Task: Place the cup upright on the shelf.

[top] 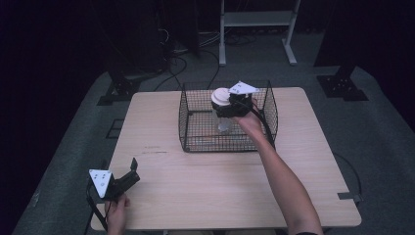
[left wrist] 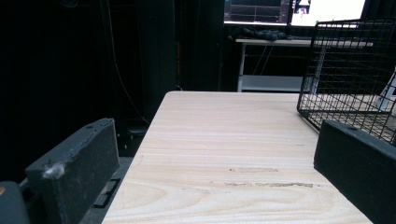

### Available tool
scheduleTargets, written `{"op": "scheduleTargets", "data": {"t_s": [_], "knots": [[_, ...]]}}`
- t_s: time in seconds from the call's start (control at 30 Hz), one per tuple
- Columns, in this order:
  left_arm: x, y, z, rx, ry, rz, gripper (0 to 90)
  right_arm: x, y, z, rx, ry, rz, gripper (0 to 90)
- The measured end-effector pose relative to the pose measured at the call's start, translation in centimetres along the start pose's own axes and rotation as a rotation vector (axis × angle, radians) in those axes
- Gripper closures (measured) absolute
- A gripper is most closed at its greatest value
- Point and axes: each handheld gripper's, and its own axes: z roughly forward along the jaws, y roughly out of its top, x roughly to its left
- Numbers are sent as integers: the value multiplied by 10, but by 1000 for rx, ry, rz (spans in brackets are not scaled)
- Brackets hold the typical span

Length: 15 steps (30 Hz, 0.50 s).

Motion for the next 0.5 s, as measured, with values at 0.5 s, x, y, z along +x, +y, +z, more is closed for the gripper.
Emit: {"op": "scheduleTargets", "data": {"t_s": [0.5], "knots": [[0,0,-1,-5,6,5,0,-3,17,-32,-58,-1,-15,16]]}}
